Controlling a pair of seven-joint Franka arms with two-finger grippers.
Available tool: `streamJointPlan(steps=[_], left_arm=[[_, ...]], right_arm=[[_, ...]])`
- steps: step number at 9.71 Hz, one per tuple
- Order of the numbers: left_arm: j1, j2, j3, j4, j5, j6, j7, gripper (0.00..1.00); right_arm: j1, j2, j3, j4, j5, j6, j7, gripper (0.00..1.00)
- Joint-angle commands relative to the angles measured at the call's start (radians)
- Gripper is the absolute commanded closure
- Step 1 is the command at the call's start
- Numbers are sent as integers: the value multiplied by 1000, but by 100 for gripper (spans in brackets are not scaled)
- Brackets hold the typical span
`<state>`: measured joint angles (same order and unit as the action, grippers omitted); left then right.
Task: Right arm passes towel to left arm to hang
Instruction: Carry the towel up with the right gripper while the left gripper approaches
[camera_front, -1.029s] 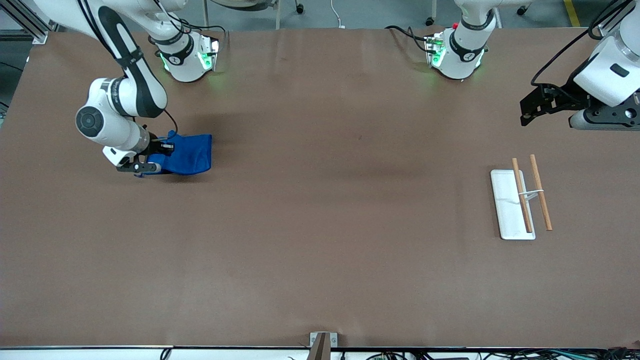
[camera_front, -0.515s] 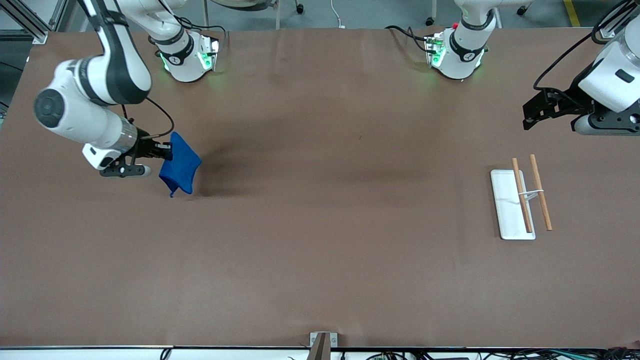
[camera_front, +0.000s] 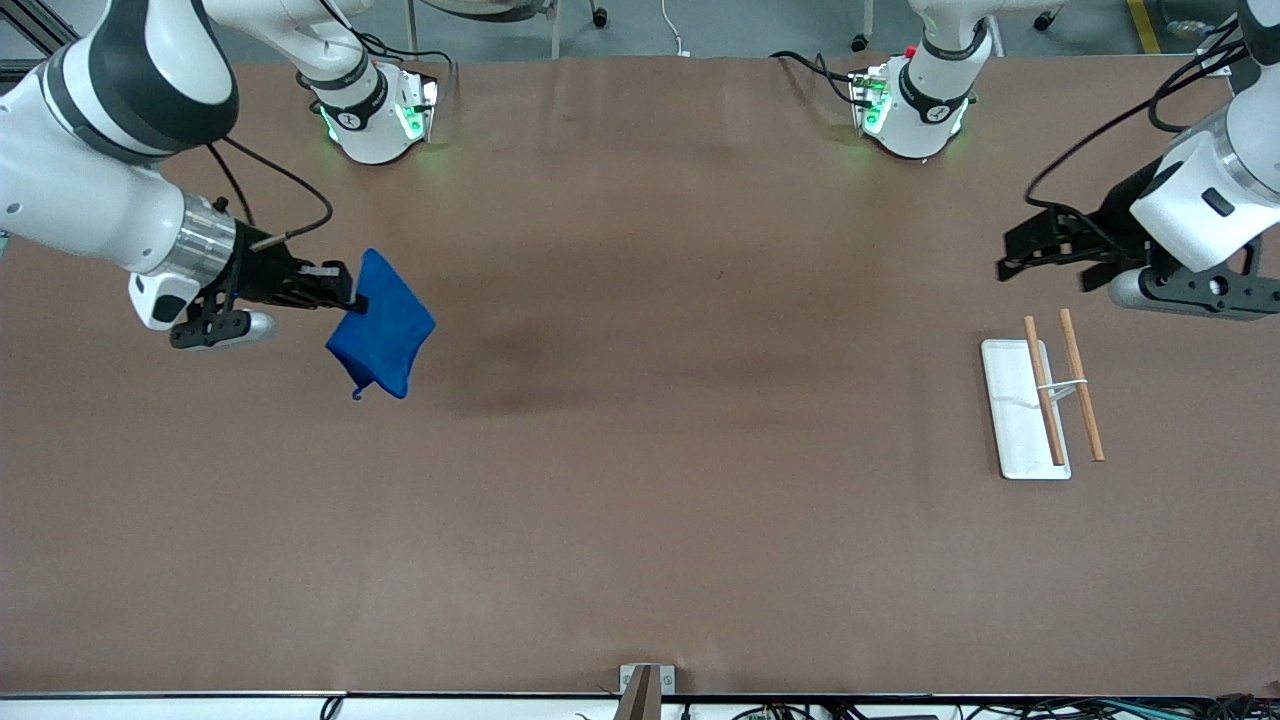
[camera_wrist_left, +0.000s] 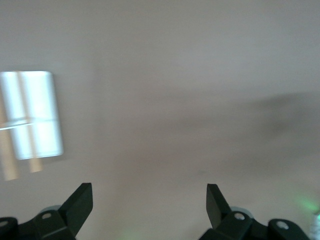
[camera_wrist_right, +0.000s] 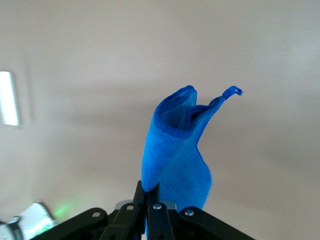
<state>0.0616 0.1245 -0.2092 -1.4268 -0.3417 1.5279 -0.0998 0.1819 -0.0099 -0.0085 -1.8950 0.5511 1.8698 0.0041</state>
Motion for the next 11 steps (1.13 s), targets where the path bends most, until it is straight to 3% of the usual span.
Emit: streamJointPlan(steps=[1,5,8,11], left_arm=[[23,75,2,3,-295,32,44,0],[-3,253,-6,-52,-781,69,427,0],[-80,296,-6,-210,-1170,129,694,0],[-189,327,-6,-280,-1446,149,822,2]], right_arm=[[49,13,-5,72,138,-8,13,100],[108,18,-7,102,532,-1,14,100],[151,18,-7,102,770,8,14,100],[215,34,-7,103,970,61,14,100]])
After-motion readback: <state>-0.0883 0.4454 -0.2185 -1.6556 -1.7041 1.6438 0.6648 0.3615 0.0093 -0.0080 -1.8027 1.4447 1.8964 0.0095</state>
